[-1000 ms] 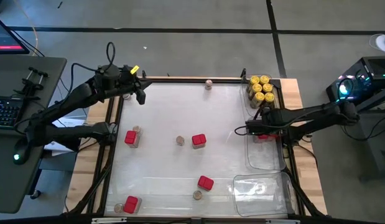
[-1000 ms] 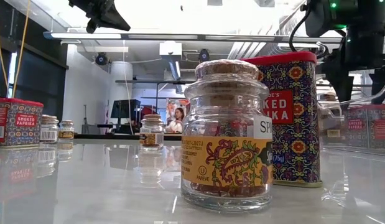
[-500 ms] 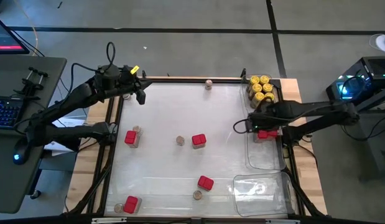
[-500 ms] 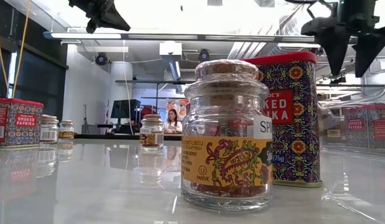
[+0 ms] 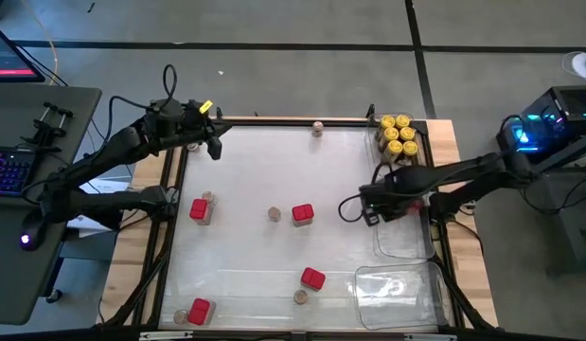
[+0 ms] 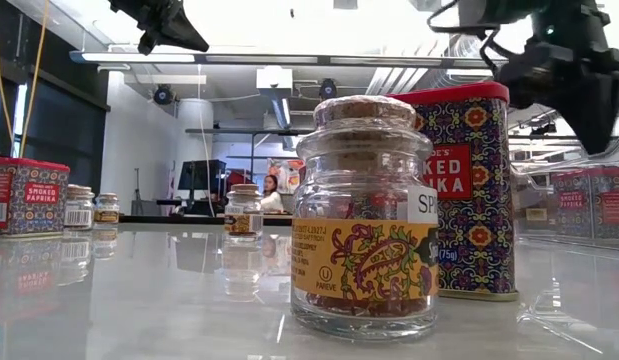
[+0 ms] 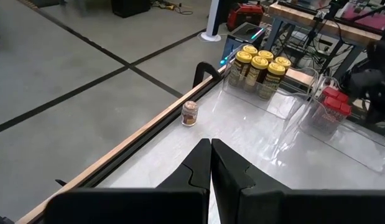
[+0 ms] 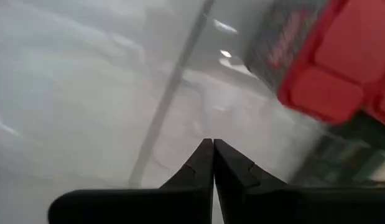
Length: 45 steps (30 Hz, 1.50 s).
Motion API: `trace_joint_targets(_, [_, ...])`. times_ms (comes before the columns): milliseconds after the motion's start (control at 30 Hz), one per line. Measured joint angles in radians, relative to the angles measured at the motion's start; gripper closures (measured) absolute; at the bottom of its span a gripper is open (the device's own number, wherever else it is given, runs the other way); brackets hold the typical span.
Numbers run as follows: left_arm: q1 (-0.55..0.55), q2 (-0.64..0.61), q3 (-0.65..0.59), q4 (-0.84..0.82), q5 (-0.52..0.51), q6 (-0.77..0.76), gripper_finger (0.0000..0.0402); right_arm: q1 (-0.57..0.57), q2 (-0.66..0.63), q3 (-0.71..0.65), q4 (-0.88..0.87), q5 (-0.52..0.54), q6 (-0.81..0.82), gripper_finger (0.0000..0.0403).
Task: Sort spices by type
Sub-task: Put the red seasoning can into the middle transparent bin
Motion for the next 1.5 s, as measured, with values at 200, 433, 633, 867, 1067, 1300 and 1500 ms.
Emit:
trace_joint_targets(200, [0.0, 0.0, 0.0, -0.005, 0.0, 0.0, 0.0401, -0.012, 0.071, 0.0, -0.019, -0.051, -0.102, 0.0401])
trace_joint_targets(433, [0.0, 0.0, 0.0, -0.019, 0.0, 0.0, 0.0402, -0.059, 0.164, -0.001, -0.119, -0.001, -0.192, 0.0402])
trace_joint_targets(633, [0.0, 0.0, 0.0, -0.019, 0.0, 0.0, 0.0401, -0.107, 0.18, -0.001, -0.108, 0.064, -0.191, 0.0402])
trace_joint_targets(867, [0.0, 0.0, 0.0, -0.019, 0.0, 0.016, 0.0402, -0.147, 0.179, -0.001, -0.185, 0.114, -0.202, 0.0402])
trace_joint_targets(1067, [0.0, 0.0, 0.0, -0.019, 0.0, 0.016, 0.0402, -0.149, 0.173, 0.015, -0.191, 0.055, -0.239, 0.0403])
trace_joint_targets(1300, [0.0, 0.0, 0.0, -0.019, 0.0, 0.016, 0.0401, -0.161, 0.14, 0.09, -0.03, 0.117, -0.225, 0.0403])
trace_joint_targets(1500, [0.0, 0.0, 0.0, -0.018, 0.0, 0.017, 0.0401, -0.233, 0.145, 0.028, -0.019, 0.21, -0.225, 0.0403])
